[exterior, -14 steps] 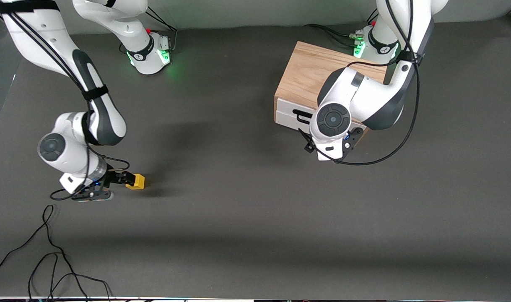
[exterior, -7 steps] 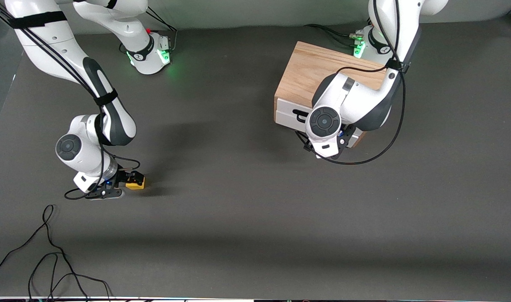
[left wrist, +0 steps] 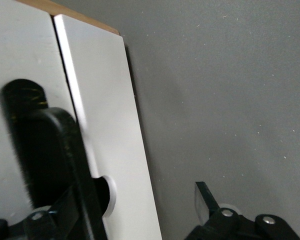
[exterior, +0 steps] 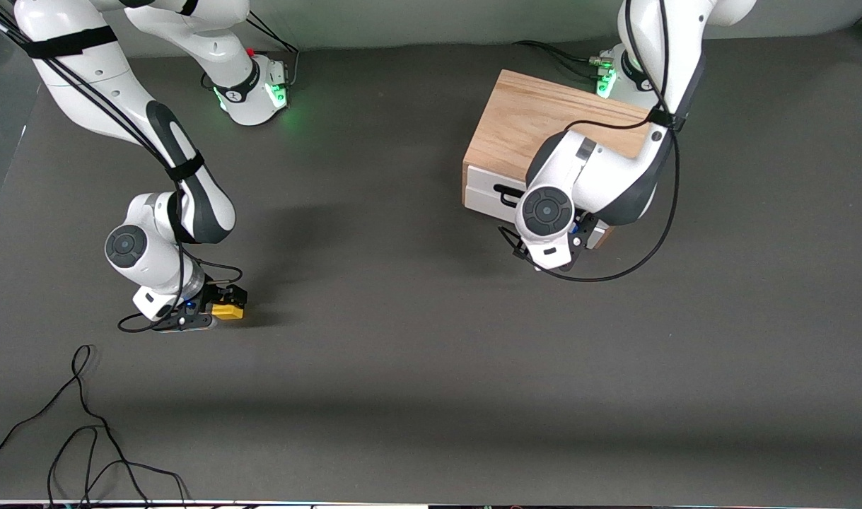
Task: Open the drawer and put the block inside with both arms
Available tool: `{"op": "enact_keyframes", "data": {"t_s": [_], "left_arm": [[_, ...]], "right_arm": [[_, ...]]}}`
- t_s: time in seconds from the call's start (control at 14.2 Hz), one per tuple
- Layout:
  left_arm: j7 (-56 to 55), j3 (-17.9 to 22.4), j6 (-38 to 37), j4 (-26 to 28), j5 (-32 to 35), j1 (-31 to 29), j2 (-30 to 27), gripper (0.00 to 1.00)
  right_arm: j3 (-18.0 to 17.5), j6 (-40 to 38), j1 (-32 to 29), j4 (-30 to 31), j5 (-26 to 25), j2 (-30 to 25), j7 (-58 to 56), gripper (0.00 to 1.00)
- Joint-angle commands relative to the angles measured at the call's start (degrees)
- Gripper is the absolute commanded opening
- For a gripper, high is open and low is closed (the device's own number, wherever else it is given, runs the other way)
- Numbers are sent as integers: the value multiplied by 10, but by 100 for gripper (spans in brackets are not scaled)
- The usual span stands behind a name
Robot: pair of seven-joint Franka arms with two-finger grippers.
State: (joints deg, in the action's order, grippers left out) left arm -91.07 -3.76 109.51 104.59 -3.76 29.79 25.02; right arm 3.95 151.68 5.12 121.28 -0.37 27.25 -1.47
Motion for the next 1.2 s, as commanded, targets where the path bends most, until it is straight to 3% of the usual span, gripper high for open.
{"op": "enact_keyframes", "data": {"t_s": [0.0,0.35,0.99,1.13], "left_arm": [[-9,4,15,4,-5,2,8,99],[-7,6,51,-9,1,-3,6,99],[61,9,151,-32,20,-28,14,99],[66,9,151,-46,23,-28,16,99]], "right_arm": [[-1,9,1,2,-3,0,-8,100],[-1,9,0,-3,-3,4,-8,94],[-5,1,-1,-16,-3,5,-9,37],[-5,-15,0,-29,-3,3,-10,34]]}}
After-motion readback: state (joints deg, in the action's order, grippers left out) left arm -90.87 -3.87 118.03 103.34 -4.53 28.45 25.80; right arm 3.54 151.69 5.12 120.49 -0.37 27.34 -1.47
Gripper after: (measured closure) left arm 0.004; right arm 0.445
